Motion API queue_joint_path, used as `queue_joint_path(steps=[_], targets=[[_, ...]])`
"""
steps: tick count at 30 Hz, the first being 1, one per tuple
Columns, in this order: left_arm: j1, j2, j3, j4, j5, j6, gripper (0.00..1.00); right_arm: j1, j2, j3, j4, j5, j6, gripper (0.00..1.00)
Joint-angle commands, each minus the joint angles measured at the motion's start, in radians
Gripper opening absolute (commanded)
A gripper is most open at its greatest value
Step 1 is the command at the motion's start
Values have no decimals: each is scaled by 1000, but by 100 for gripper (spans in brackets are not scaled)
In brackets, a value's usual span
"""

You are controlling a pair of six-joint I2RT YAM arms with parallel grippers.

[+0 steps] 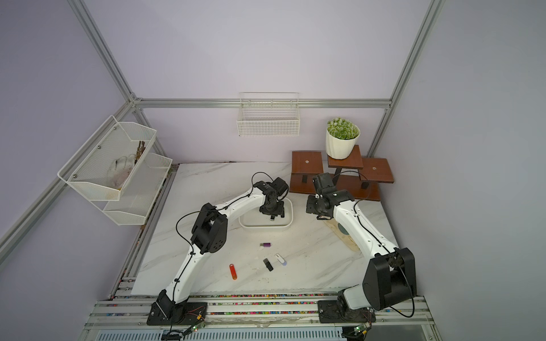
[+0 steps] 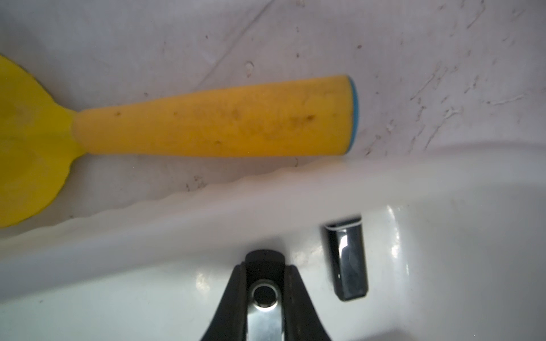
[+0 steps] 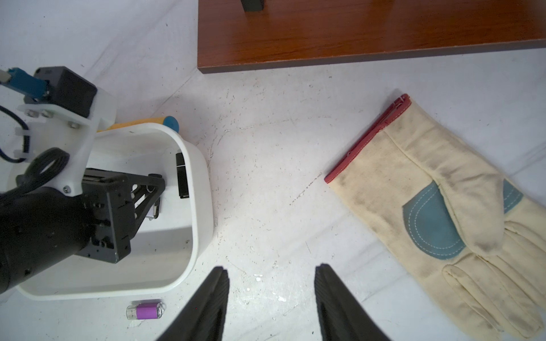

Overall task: Put the usb flash drive into the storage box
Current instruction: Place the USB flash in the storage box, then pick up the USB flash from the center of the board.

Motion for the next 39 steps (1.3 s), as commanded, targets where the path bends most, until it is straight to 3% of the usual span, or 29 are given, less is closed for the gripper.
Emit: queue_joint_path(steps=[1,4,9,15,19,28,32,39], targets=[[-6,0,12,27,-22,-28,9,-6,-2,-1,10,-6,-16,53],[-5,-10,4,34,-30,-27,29,-5,-4,-8,9,-12,-28,53],[-6,-36,1,37,-32,-9,48,-2,-23,-70,53,-91,-36,53],[-5,-68,-1,31,-15,-12,50,39,-113,-169,101,-117,-44,53],[-6,-154,18,37,-18,5,61,121,-179,-205,84,-46,-14,55],[-2,-382,3,-57,-151,20,70,347,-245,-322,119,-33,58,55],[0,-541,-149,-64,-207,-3,76,438,-231,-368,150,-34,74,56],[-4,-762,-451,-84,-181,-103,83,578,-112,-399,181,-23,64,57]])
